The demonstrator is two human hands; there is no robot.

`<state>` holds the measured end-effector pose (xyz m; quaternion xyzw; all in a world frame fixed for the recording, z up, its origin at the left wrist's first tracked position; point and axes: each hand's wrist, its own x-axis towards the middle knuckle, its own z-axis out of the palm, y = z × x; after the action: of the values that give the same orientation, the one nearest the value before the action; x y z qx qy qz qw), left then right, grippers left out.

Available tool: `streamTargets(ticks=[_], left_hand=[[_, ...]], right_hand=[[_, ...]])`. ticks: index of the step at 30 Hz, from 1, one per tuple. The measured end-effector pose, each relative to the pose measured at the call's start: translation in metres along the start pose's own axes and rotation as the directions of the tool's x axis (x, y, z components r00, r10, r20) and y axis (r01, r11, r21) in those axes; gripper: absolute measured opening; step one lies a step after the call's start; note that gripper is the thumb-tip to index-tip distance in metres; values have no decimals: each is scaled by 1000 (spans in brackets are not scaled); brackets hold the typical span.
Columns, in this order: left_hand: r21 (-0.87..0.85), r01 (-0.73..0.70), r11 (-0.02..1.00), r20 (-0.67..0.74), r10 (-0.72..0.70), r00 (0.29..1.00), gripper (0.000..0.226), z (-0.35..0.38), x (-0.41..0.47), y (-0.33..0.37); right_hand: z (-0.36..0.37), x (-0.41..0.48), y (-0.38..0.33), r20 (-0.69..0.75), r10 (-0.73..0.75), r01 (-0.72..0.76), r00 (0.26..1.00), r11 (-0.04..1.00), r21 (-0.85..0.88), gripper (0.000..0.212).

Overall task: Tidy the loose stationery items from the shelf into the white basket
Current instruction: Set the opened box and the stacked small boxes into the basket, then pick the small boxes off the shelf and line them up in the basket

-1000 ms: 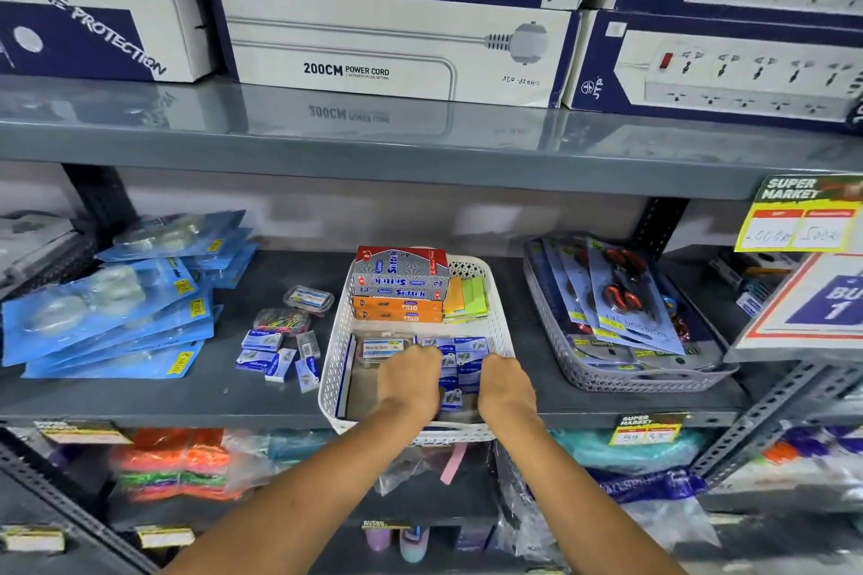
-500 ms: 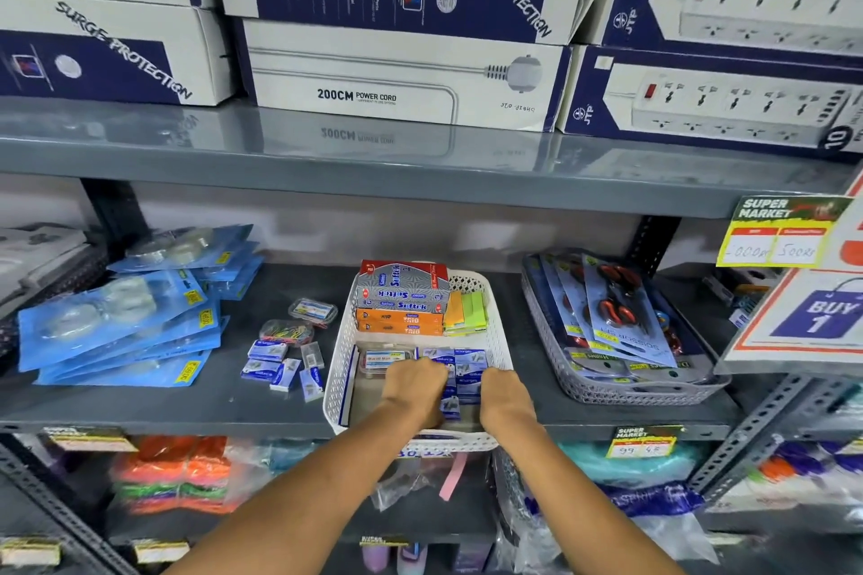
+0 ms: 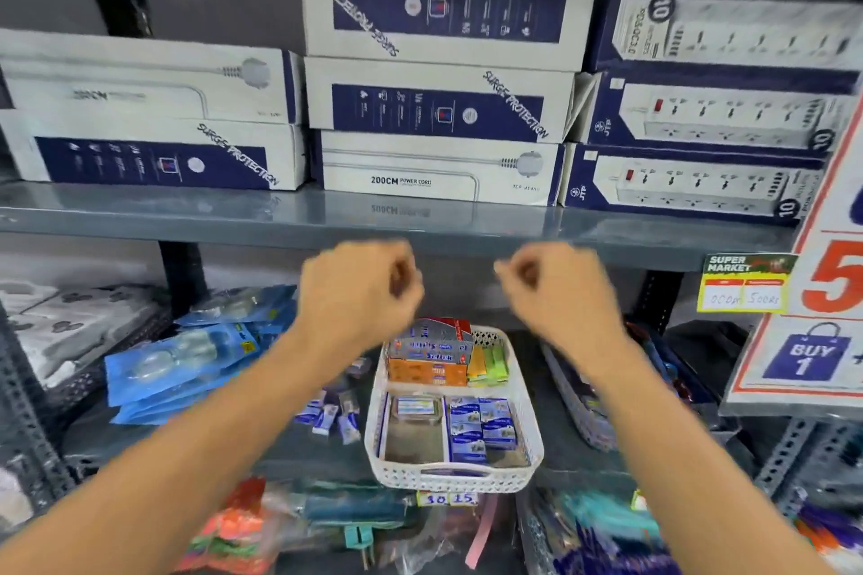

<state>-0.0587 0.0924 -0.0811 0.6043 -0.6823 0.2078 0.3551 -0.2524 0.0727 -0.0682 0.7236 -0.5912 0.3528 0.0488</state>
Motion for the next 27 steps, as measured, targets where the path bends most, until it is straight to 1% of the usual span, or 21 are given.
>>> streamTargets(ticks=[1,3,4,5,6,8,10,13,17,20,22,27], left_hand=[[-18,-27,999,-135,25,991,20,-14,9,-2],[14,-129,992,-357,126,926,23,-32,30,-9],[59,-164,985,-423,173,889,28,-38,41,-14],[100,-176,979,-447,202,871,36,-39,52,-20],[127,-161,979,-441,201,875,46,-39,61,-25],[168,-84,982,-385,144,912,62,-34,72,-36],[201,-37,979,-325,102,940,70,-25,74,-45],[194,-30,981,-276,84,957,73,-13,66,-51],[166,-18,986,-236,57,970,73,-1,50,-61],[186,-5,983,-212,46,976,72,5,38,-74],[190,5,982,-194,32,980,72,11,29,-83],[215,7,977,-116,18,993,68,29,-1,-110]], right_hand=[[-18,6,-9,-145,-35,40,989,999,35,28],[-42,22,-21,-387,-106,137,916,989,53,32],[-49,30,-24,-466,-133,171,875,984,41,36],[-51,38,-26,-510,-152,191,846,981,23,40],[-51,45,-26,-529,-164,200,833,980,10,43],[-48,54,-26,-515,-179,198,838,980,-17,48],[-39,59,-26,-457,-182,174,870,983,-61,55],[-22,58,-25,-384,-169,144,908,985,-95,60],[5,47,-27,-283,-160,143,946,986,-82,60],[30,33,-38,-229,-219,201,949,974,-99,59],[47,26,-45,-211,-245,229,946,969,-98,54],[91,7,-54,-189,-374,338,908,920,-199,40]])
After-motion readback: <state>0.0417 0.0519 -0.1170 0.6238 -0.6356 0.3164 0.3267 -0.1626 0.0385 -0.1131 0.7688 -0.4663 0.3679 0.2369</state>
